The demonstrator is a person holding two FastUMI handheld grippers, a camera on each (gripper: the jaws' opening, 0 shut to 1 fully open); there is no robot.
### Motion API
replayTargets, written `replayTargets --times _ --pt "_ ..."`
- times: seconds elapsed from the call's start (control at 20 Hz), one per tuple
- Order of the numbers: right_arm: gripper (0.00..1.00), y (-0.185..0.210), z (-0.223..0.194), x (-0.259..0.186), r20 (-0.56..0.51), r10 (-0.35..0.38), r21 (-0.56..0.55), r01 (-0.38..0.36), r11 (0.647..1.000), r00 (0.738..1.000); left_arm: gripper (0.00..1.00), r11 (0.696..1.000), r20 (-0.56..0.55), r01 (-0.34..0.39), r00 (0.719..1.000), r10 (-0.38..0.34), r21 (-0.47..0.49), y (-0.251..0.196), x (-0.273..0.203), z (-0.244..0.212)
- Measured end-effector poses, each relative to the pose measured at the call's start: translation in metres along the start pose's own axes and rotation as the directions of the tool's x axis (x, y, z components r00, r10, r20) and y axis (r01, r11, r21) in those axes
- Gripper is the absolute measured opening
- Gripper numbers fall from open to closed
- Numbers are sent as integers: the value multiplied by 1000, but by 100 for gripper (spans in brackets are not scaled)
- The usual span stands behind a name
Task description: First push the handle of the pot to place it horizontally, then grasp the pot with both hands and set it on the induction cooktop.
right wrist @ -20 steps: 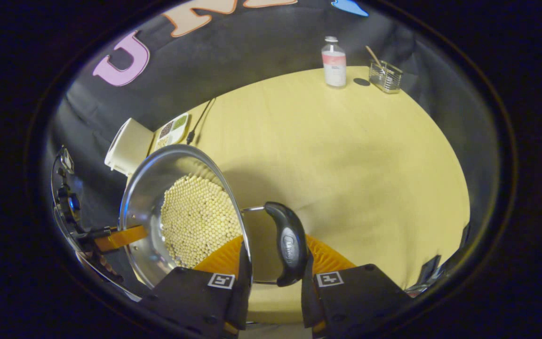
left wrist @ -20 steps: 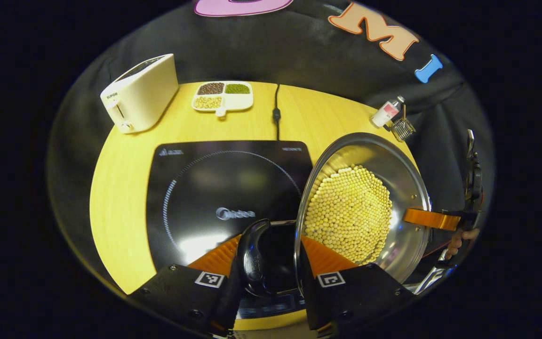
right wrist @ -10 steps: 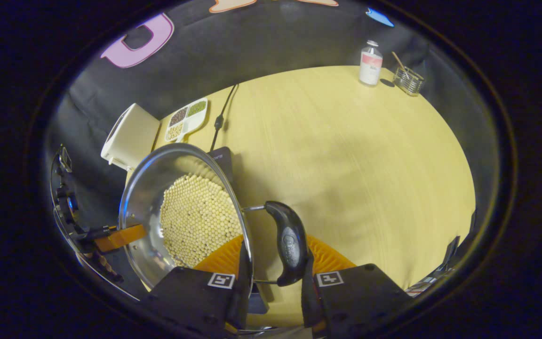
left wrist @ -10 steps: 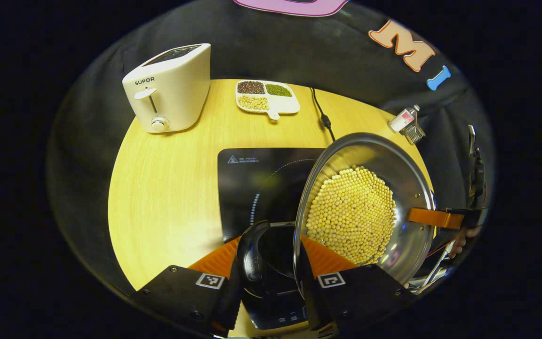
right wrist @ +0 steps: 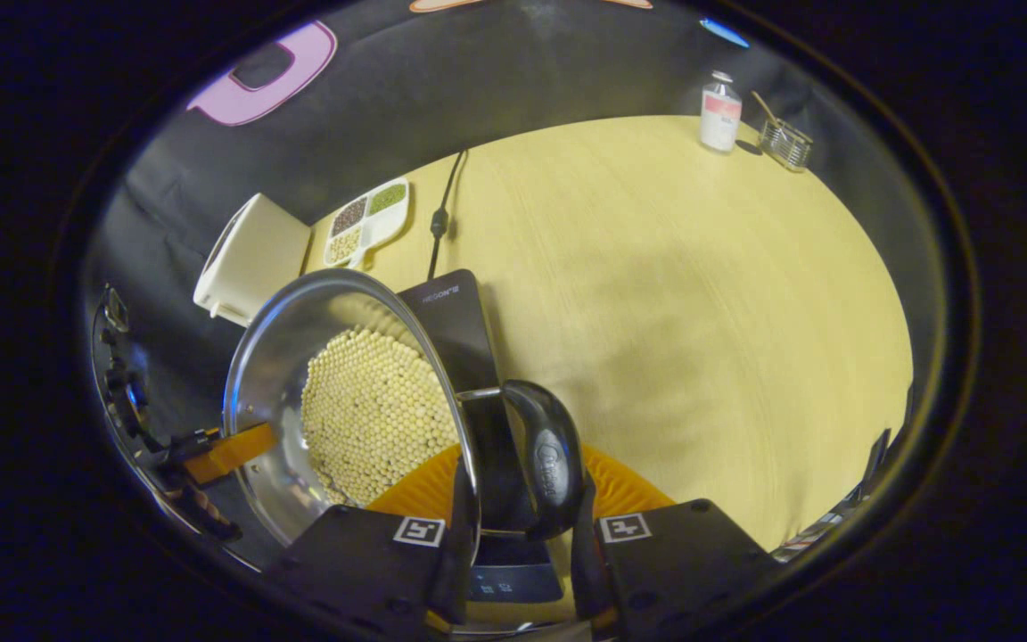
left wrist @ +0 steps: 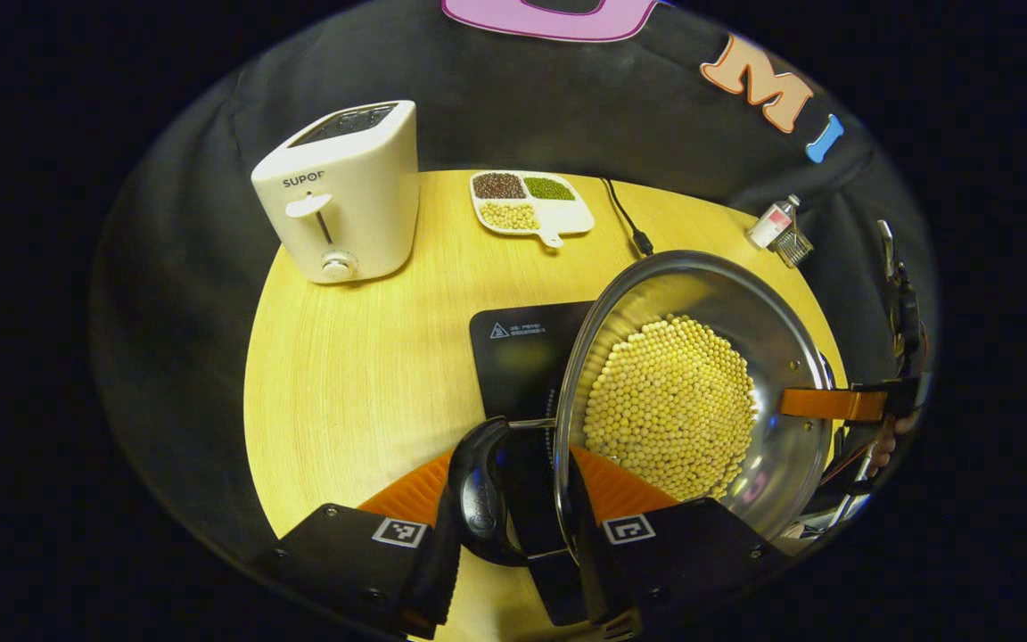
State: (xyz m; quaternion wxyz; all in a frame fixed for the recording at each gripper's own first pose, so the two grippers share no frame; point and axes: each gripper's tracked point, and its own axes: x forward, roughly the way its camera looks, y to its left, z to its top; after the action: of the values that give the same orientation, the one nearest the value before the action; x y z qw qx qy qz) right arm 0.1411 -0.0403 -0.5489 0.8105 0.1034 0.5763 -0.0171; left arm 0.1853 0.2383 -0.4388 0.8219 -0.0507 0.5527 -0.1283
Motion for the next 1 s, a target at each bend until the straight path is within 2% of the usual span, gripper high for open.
replayTargets --times 0.05,0.15,0.25,0.3,0.35,0.45,0.5,0.55,0.6,0.75,0.85,0.9,0.95,1.0 --pt "41 0 0 0 -3 6 4 -6 1000 1000 58 1000 1 -8 1000 8 0 1 -1 0" --pt "44 1 -1 1 -4 14 6 -14 1000 1000 62 1000 -7 -27 1000 27 -2 3 0 -3" --pt "52 1 3 -2 30 13 -4 -13 1000 999 69 999 14 -44 999 44 -15 4 -4 -2" --pt "60 -1 5 0 43 8 -7 -7 1000 999 72 998 36 -57 998 58 -23 5 -6 1" --pt "61 -2 7 0 60 11 -6 -11 1000 998 79 997 62 -70 995 71 -28 6 -10 3" --pt "66 -6 10 -4 76 12 -12 -11 1000 997 82 996 82 -90 992 92 -22 7 -17 2" --pt "80 -10 12 -7 88 12 -16 -10 1000 996 88 995 100 -95 990 96 -17 5 -21 3" --pt "83 -11 13 -11 99 17 -20 -15 1000 995 93 995 118 -99 988 100 -17 2 -24 4" --pt "89 -14 17 -19 114 26 -19 -24 1000 993 88 995 139 -99 985 102 -22 -2 -29 6" --pt "92 -20 25 -32 161 55 -31 -51 998 985 88 992 181 -119 976 123 -35 -12 -44 3" --pt "98 -24 27 -40 181 82 -51 -74 996 980 88 987 212 -146 965 156 -62 -14 -58 1" --pt "94 -26 27 -44 188 103 -60 -93 994 977 88 981 223 -176 956 189 -80 -12 -67 -2" --pt "94 -30 27 -50 194 124 -70 -113 991 973 88 969 227 -225 943 243 -100 -5 -77 -4" --pt "99 -29 26 -57 198 152 -83 -138 987 968 87 954 230 -274 927 296 -123 1 -90 -8"
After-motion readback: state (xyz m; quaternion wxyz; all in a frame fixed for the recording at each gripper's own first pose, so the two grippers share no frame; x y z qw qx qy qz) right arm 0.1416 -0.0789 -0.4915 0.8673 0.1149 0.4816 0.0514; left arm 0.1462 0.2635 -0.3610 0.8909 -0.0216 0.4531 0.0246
